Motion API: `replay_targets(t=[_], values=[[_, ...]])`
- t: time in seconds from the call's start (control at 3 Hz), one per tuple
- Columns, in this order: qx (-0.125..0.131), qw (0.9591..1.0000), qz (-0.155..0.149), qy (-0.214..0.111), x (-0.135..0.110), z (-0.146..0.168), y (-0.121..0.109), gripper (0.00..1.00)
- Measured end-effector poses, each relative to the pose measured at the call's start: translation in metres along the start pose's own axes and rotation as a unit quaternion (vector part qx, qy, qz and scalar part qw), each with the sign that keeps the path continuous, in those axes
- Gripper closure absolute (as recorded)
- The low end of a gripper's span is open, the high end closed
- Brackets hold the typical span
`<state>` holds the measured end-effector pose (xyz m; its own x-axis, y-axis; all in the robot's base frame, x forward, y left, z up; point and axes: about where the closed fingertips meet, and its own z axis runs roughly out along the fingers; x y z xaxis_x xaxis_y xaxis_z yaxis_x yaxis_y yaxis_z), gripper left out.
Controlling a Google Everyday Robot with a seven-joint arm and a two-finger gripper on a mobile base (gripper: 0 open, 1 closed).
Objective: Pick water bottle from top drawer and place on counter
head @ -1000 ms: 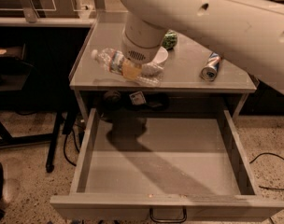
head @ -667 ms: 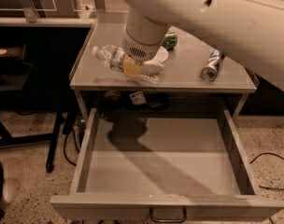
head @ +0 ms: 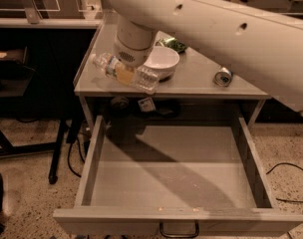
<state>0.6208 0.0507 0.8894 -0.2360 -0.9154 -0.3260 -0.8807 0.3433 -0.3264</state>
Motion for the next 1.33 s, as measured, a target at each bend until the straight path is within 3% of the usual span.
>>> replay_targets(t=[0.33,0.67,1.0,1.33], values=[[-0.025,0.9996,0.014,0.001,-0.019,0.025,-0.006,1.0],[-0.026,0.9996,0.014,0.0,-0.021,0.026,-0.007,1.0],[-0.019,0.9997,0.012,-0.01,-0.04,0.02,-0.016,1.0],[-0.014,0.9998,0.001,-0.012,-0.077,0.016,-0.033,1.0]])
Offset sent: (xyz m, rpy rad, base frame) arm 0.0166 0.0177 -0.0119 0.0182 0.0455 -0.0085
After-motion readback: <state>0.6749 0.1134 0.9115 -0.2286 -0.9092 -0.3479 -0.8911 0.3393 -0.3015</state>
